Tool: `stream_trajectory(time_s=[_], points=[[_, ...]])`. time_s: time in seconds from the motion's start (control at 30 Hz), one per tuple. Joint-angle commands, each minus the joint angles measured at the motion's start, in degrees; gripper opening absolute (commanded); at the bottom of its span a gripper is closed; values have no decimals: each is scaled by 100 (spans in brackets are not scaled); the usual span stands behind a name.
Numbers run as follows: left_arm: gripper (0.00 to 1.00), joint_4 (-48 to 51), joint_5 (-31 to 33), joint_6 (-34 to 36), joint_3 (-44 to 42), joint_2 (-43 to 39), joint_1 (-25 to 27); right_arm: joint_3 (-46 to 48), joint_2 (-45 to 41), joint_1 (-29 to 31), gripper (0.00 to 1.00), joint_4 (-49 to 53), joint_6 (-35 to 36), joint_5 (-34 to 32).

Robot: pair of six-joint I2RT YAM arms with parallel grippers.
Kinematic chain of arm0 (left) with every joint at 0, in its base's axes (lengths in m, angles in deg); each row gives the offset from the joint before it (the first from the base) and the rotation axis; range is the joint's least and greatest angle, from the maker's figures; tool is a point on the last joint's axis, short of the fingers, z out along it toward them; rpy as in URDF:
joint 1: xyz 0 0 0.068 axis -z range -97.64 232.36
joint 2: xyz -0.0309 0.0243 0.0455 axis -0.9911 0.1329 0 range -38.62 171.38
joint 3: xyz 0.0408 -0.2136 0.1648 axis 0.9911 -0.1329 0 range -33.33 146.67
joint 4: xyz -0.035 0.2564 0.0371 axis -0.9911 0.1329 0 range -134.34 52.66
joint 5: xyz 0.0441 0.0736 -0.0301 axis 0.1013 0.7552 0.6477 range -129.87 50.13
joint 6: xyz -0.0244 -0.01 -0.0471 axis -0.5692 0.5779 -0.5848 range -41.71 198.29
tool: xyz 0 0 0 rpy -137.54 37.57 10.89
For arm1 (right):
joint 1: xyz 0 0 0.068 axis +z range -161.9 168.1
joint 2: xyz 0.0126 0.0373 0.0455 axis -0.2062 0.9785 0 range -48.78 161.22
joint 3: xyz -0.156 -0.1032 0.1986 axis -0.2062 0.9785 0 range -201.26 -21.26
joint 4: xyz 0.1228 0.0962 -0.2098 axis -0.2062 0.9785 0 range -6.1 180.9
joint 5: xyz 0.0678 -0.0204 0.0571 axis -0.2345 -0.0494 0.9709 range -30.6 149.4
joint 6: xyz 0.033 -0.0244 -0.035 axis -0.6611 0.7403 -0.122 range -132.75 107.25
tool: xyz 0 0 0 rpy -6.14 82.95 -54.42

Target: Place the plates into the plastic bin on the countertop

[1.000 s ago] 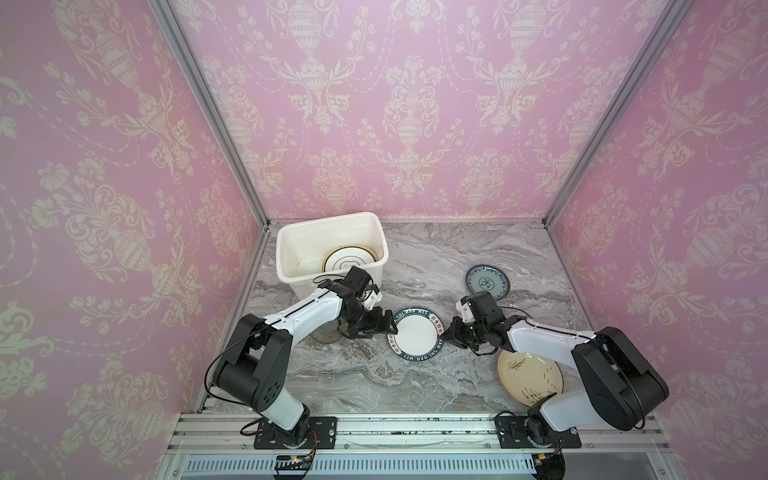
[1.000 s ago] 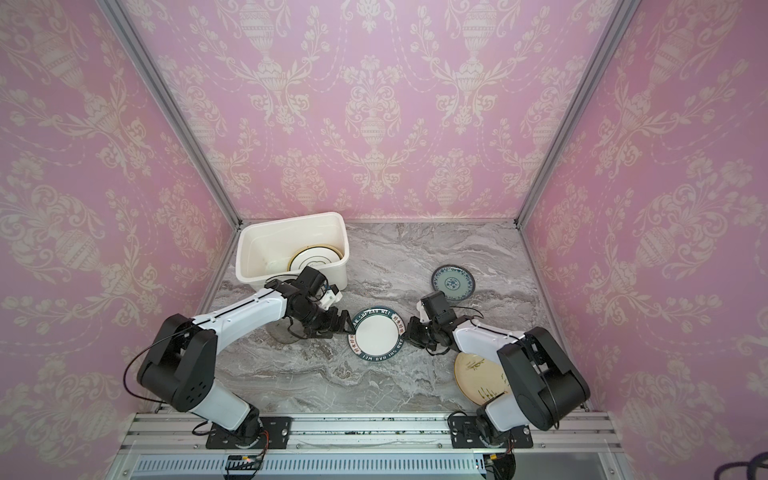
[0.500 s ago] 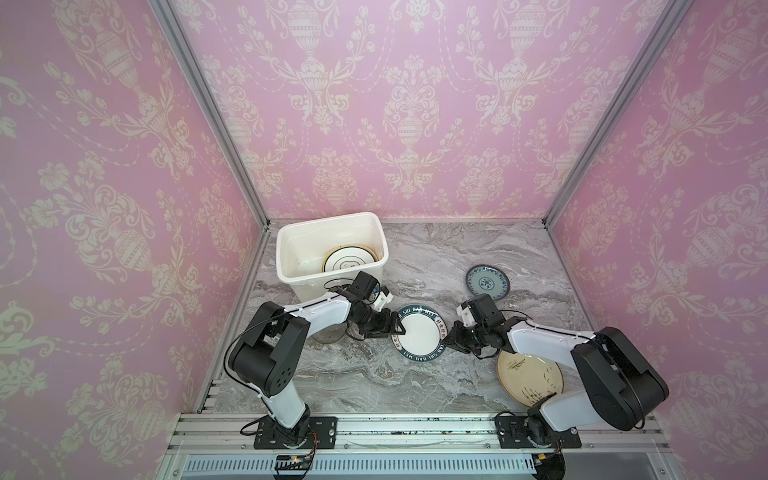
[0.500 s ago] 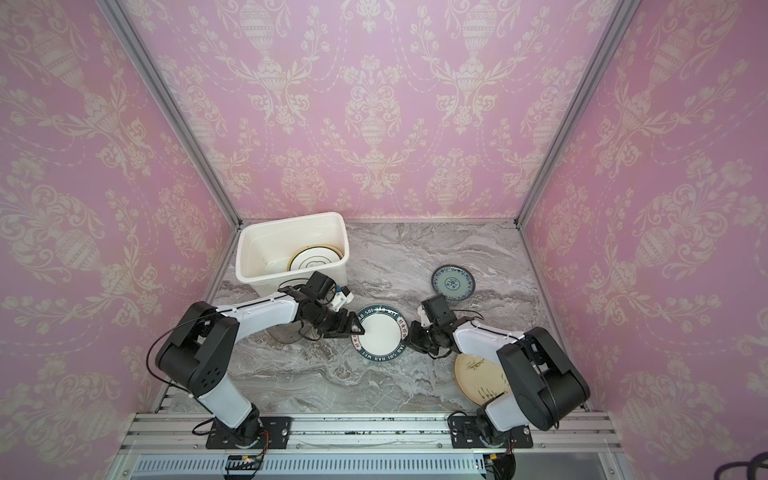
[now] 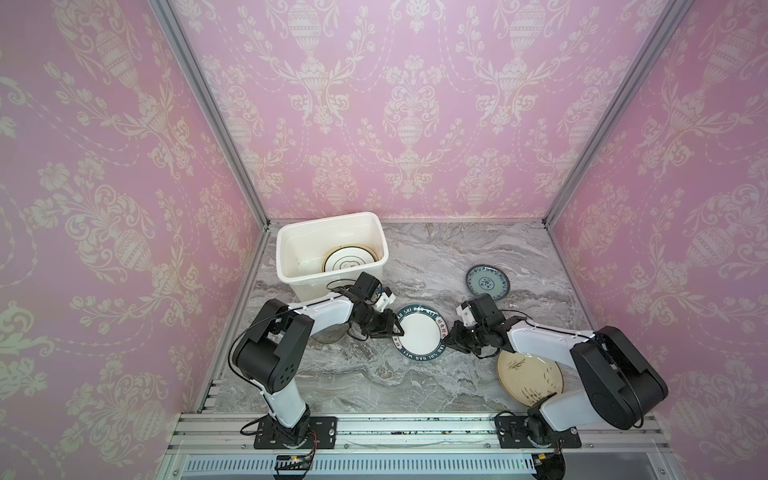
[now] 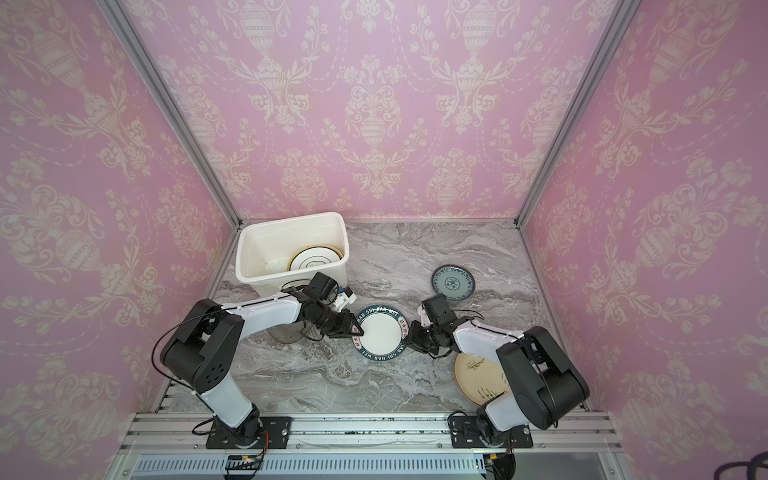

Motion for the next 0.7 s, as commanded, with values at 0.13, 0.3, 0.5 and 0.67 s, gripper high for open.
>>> stream_trajectory(time_s=[0.13, 0.3, 0.5, 0.67], points=[[38, -59, -218, 7, 213, 197, 84, -123, 299, 86, 10, 350, 1, -116], [35, -44, -236, 40, 278, 232, 84, -233, 392, 175, 9, 364, 7, -84], [29, -24, -201, 69, 297, 173, 84, -328, 504, 255, 9, 368, -3, -51], [26, -8, -199, 69, 401, 134, 84, -446, 625, 362, 8, 350, 18, 73]])
